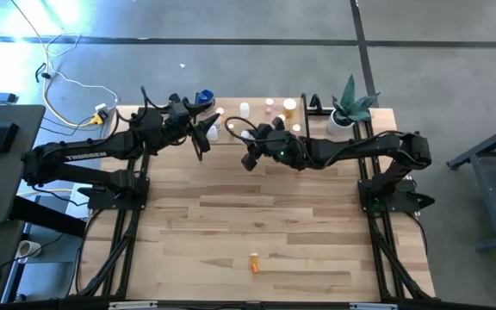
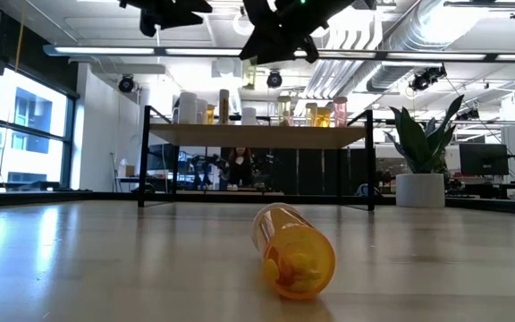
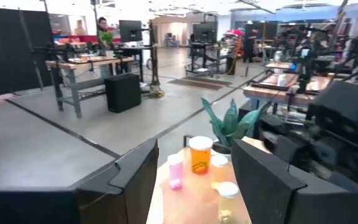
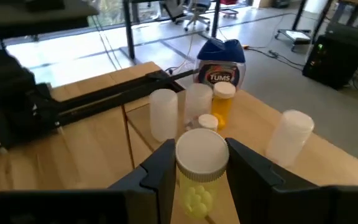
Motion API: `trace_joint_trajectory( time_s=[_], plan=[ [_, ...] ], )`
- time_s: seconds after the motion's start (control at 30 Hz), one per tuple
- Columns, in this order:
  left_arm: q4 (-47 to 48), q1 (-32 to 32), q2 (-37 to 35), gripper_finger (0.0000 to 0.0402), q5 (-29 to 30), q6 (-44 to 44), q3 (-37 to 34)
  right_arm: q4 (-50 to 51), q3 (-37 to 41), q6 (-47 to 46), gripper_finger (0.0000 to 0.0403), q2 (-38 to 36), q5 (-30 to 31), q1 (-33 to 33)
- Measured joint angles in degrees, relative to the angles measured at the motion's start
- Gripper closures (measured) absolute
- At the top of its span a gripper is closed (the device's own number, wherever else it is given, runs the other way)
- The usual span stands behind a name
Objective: Pick and place medicine bottles onto shelf by color
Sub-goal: Put the yellow pill bottle on the shelf
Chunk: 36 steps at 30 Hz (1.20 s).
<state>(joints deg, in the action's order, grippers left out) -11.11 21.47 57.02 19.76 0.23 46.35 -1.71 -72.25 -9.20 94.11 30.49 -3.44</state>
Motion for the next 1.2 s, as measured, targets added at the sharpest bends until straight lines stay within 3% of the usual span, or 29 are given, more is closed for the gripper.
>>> trace_joint_trajectory(
  time_s=[0.23,0.57,0.73,0.9,1.2],
  plan=[
    [2.75,0.0,-1.17,0.0206,0.43,0.0,0.0,2.7,-0.02,-6.66,0.0291,0.81,10.69,2.98],
    [4.06,0.0,-1.16,0.0206,0.4,0.0,0.0,-3.55,-0.02,-11.52,0.0291,6.04,14.56,4.28],
    [4.06,0.0,-1.14,0.0206,0.4,0.0,0.0,-3.8,-0.02,-11.32,0.0291,6.83,14.88,3.46],
    [4.06,0.0,-1.14,0.0206,0.4,0.0,0.0,-3.69,-0.02,-8.29,0.0291,8.06,10.62,2.1],
    [4.04,0.0,-1.14,0.0206,0.4,0.0,0.02,-3.72,-0.02,-6.81,0.0291,8.35,8.23,0.13]
  ],
)
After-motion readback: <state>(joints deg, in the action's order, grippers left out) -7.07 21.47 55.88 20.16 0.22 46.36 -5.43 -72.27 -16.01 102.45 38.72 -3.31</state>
